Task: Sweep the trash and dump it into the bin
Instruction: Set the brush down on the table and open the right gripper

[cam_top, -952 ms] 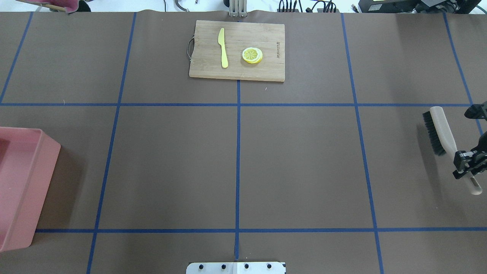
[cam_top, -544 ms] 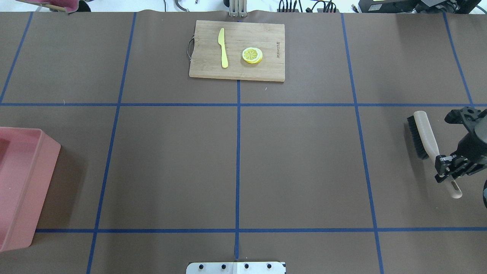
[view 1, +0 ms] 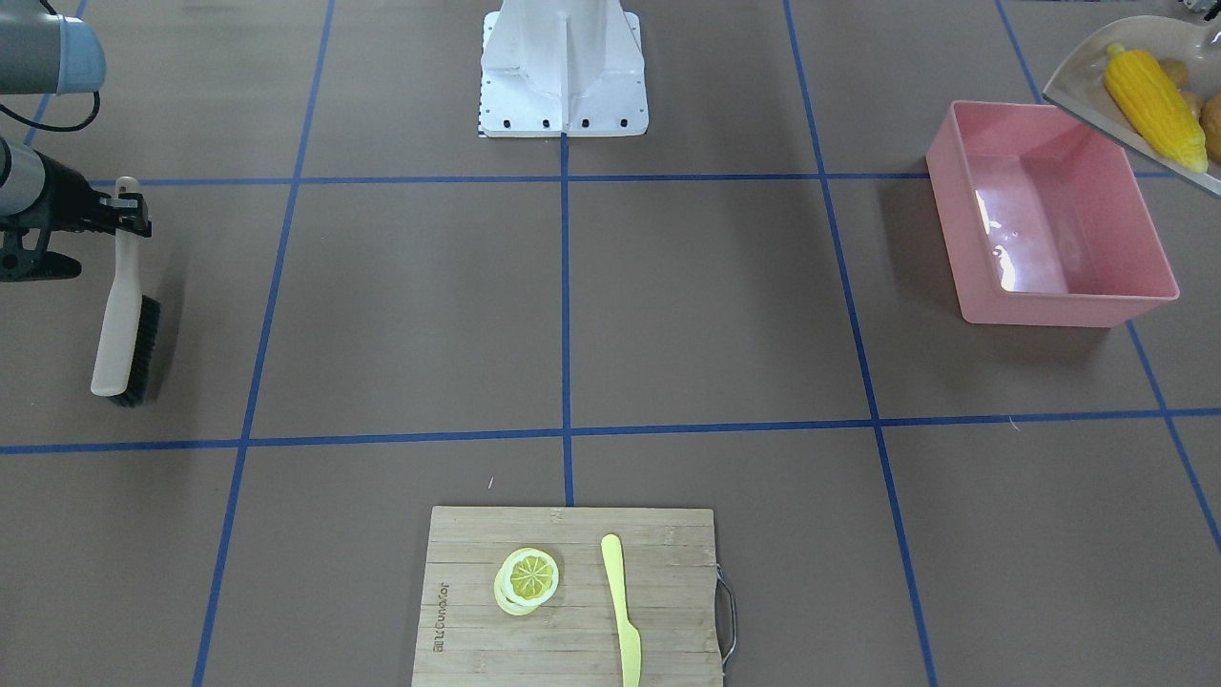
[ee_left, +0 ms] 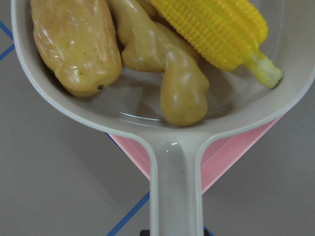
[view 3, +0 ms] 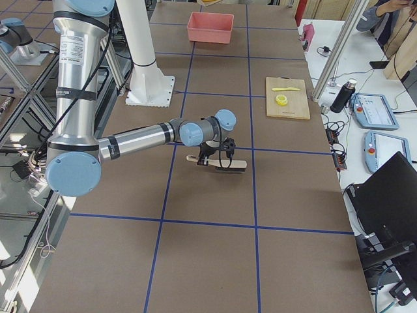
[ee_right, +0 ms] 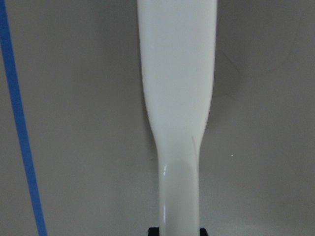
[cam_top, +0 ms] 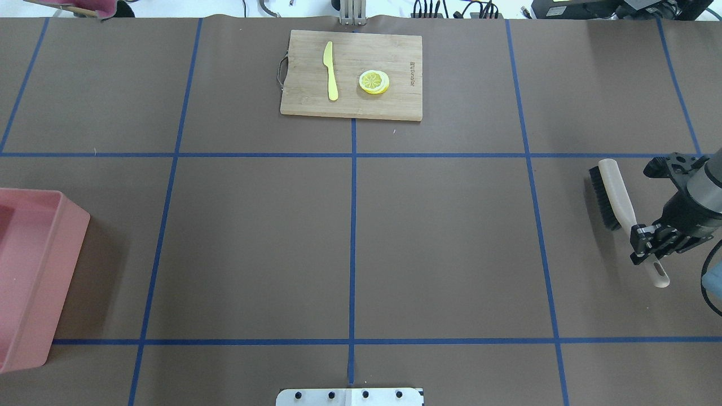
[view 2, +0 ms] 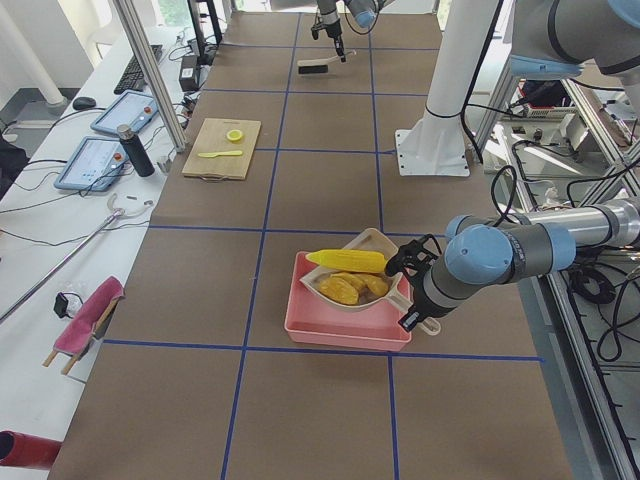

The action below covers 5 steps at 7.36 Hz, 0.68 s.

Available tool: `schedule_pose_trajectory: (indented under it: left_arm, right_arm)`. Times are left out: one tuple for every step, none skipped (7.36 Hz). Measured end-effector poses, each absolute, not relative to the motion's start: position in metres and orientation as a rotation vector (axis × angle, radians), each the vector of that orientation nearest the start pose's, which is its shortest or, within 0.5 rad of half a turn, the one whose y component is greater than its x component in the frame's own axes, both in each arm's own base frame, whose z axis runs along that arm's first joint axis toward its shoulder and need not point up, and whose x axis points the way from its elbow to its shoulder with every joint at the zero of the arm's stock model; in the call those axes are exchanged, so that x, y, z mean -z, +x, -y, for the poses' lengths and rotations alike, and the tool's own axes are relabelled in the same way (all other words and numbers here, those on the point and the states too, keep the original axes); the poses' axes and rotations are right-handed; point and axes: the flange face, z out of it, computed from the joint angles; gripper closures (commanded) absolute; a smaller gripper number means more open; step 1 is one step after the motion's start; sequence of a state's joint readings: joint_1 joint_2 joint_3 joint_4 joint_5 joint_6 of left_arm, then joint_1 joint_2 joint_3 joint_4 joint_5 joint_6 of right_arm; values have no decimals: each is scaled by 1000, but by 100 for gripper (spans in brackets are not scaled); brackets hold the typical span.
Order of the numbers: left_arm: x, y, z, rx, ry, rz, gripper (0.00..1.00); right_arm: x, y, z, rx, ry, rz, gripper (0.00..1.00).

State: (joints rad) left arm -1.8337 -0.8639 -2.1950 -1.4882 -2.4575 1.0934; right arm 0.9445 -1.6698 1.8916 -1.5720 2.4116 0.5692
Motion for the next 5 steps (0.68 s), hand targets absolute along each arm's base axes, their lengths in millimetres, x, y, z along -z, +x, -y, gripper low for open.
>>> schedule_pose_trajectory:
  left_arm:
    - [-600, -108, 179, -708, 412, -794, 100]
    - [-604, -109, 175, -725, 372, -788, 100]
    - [-606, -109, 174, -753, 340, -770, 100]
    - [-604, -109, 173, -781, 302, -749, 100]
    - [-600, -109, 173, -808, 259, -726, 100]
  right_arm:
    - [-543, -220, 405, 147, -300, 808, 51]
    - [-543, -223, 407, 149, -298, 808, 27]
    - [-541, -225, 410, 151, -294, 809, 1]
    - [-540, -226, 411, 153, -291, 810, 0]
    - [-539, -226, 412, 154, -290, 811, 0]
